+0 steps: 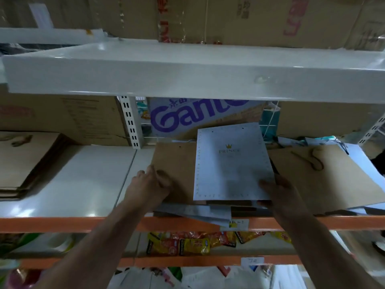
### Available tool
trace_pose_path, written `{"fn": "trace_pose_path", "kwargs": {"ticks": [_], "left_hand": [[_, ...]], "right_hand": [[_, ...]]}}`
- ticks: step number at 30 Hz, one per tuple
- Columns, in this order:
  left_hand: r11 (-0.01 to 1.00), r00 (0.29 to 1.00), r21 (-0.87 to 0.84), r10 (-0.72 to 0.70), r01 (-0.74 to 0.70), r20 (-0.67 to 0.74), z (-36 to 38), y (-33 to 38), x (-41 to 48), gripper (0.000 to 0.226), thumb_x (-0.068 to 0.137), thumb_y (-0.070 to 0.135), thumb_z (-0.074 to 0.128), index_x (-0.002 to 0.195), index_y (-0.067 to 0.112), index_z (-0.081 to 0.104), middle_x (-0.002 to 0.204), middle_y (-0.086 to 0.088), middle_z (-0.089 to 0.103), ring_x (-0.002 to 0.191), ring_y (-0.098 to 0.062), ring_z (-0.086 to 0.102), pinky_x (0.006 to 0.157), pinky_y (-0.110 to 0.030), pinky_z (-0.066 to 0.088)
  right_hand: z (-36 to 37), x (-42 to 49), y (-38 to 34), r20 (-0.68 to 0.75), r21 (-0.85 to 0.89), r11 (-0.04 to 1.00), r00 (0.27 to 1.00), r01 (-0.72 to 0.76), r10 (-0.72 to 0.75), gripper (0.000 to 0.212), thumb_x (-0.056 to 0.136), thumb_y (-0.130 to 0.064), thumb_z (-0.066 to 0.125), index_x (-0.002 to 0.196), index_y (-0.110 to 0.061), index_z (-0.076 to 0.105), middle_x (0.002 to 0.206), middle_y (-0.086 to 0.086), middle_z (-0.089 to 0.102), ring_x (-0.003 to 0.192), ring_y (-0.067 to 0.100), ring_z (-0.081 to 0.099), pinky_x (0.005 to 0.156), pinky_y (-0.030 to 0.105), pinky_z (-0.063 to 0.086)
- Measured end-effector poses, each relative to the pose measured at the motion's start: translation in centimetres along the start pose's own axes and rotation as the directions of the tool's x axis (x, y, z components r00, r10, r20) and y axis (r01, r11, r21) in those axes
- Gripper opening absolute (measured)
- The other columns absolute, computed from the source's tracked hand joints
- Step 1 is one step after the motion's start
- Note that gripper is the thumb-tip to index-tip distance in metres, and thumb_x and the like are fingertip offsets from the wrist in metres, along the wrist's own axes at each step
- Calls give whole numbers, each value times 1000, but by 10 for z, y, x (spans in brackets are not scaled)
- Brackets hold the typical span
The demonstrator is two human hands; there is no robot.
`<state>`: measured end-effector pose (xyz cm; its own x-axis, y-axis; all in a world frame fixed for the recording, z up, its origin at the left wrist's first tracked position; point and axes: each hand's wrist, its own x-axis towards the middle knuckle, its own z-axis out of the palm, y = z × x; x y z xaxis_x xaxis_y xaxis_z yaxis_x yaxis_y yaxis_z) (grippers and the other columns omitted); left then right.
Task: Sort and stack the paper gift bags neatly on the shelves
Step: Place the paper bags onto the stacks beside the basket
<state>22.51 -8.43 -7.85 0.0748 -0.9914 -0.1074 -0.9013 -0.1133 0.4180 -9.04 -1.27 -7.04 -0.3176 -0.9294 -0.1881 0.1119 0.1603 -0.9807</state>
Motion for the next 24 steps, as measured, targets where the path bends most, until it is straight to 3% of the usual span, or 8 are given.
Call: {"fn": "trace_pose_path", "kwargs": {"ticks": [5,9,12,15,19,24], "left_hand": [[990,999,-135,47,-43,23,-14,-12,13,60,75,49,76,114,16,45,106,-5,54,94,-24,56,71,-35,48],[953,999,-300,33,-35,-13,-16,-13,23,37,84,24,69,113,11,51,94,-3,59,78,-17,57,56,-31,45],[822,999,-568,-19,37,38,-18,-13,22,24,93,10,56,115,17,49,96,-1,59,83,-20,58,66,-41,55],[591,990,-795,-61,136,124,-22,-15,11,27,93,2,58,113,21,56,107,-4,62,98,-29,62,86,-54,56],[445,987,-882,-95,156,127,-25,-31,-13,31,93,2,60,116,22,61,112,-7,66,101,-30,65,90,-53,56],[374,968,-903,-214,209,135,-30,-59,-68,36,94,5,62,124,24,59,111,-11,69,96,-33,69,80,-51,60]], "right_hand": [[30,-10,10,-159,13,998,985,-62,63,16,96,-6,58,111,-11,59,101,10,64,92,31,64,65,37,54],[41,-23,14,-190,40,997,979,-62,69,14,94,-4,58,105,-12,61,100,10,64,91,31,63,59,34,52],[43,-35,13,-177,39,996,981,-74,80,16,95,-4,57,109,-10,60,102,11,63,91,30,64,60,36,53],[43,-48,9,-157,43,998,986,-50,56,15,96,-2,55,108,-9,59,98,13,62,83,29,63,55,33,52],[44,-68,3,-110,75,997,994,-6,14,16,96,-3,54,104,-15,61,97,11,63,87,29,62,58,34,51],[41,-100,1,28,115,993,1000,11,-14,23,96,-2,54,110,-18,63,102,6,65,87,26,61,53,31,50]]}}
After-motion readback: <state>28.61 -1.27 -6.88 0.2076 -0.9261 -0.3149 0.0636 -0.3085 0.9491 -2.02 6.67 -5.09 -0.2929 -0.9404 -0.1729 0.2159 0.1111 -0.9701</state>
